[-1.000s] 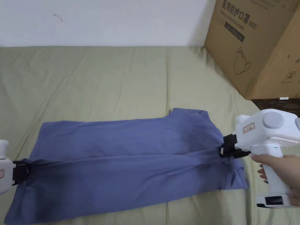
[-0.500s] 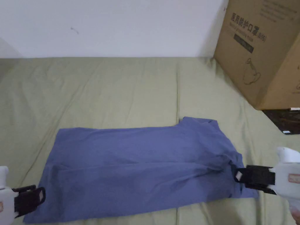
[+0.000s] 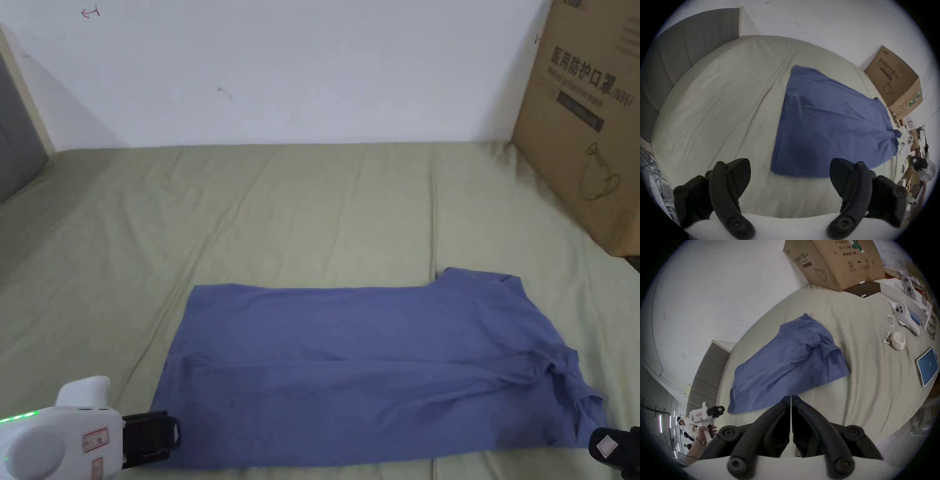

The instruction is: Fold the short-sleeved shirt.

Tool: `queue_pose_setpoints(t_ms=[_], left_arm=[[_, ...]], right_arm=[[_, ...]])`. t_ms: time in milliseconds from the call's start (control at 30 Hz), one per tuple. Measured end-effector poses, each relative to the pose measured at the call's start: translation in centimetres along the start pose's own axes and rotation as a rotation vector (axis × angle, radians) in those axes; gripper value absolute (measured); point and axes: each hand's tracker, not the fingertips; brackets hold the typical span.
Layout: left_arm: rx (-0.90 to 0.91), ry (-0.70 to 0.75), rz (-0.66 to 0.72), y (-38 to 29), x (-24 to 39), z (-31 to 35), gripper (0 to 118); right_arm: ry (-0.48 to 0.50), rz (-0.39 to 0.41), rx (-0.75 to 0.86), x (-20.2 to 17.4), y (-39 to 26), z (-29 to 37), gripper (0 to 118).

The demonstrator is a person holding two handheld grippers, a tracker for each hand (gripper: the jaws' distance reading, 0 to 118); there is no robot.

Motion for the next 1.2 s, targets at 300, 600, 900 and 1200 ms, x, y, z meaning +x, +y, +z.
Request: queue_pose_setpoints(t_ms=[300, 600, 900, 1200], left_arm=[[-0.011, -0.084, -0.075, -0.2, 1.1, -0.5, 7], [0.042, -0.092, -0.064, 0.9, 2.3, 3.4, 7], [0.049, -0.076, -0.096, 1.4, 2.7, 3.9, 7], [0.034, -0.087, -0.099, -1.1, 1.2, 7.2, 7]], right_arm=[[-0.028, -0.019, 0.002, 1.5, 3.4, -2.2, 1], [-0.316, 0.038, -0.175, 5.6, 9.5, -11.0, 116], [-0.346, 0.224, -0.288, 6.2, 9.0, -10.1, 7], [-0.242, 0.197, -0.239, 5.7, 5.4, -0.1, 5]])
